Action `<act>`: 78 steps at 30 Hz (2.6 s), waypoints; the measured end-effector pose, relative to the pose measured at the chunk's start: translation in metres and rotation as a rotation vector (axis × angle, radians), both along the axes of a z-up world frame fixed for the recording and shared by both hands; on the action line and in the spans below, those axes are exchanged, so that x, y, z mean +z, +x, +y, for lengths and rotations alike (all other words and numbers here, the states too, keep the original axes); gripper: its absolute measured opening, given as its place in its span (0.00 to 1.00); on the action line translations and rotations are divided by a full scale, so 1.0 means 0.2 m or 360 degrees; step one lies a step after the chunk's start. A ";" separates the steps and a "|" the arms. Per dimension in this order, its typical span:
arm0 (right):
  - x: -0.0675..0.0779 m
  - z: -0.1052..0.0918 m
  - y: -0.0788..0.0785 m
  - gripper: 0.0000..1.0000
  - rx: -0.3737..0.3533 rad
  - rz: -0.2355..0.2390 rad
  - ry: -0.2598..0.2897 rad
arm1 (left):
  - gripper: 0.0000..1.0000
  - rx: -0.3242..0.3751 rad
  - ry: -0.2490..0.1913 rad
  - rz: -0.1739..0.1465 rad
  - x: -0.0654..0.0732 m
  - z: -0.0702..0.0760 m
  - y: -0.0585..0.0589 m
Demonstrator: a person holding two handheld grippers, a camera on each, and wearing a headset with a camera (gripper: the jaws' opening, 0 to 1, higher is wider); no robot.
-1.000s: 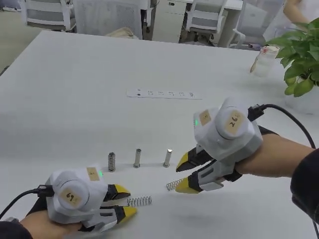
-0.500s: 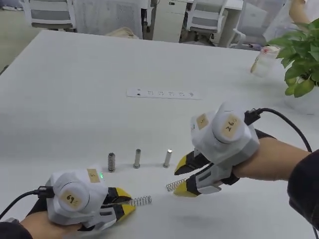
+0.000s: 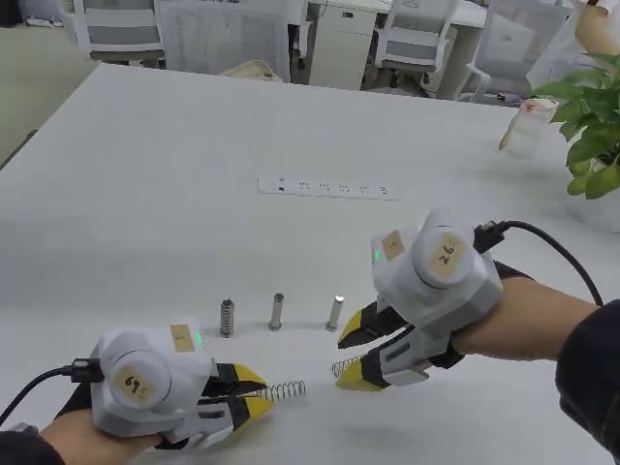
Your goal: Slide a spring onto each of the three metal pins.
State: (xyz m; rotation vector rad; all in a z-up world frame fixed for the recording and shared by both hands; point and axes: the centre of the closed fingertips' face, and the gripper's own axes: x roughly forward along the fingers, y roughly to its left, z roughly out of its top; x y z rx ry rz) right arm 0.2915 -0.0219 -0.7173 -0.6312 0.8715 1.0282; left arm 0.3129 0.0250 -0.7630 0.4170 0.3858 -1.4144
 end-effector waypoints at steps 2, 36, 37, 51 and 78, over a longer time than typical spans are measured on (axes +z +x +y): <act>-0.01 0.01 0.00 0.22 0.0014 0.0004 0.0012 | 0.03 -0.0004 -0.0021 0.0003 0.03 0.00 -0.01; -0.04 0.14 -0.06 0.10 0.0174 0.0039 0.0050 | 0.03 -0.0050 -0.0133 -0.0087 0.26 -0.02 -0.13; -0.04 0.14 -0.06 0.09 0.0172 0.0038 0.0054 | 0.03 -0.0051 -0.0133 -0.0087 0.26 -0.02 -0.13; 0.04 0.17 -0.05 0.08 0.0133 0.0027 0.0161 | 0.03 -0.0026 -0.0164 -0.0063 0.28 -0.02 -0.11; 0.15 0.27 -0.05 0.08 0.0238 0.0025 0.0091 | 0.02 -0.0013 -0.0190 -0.0043 0.28 -0.03 -0.12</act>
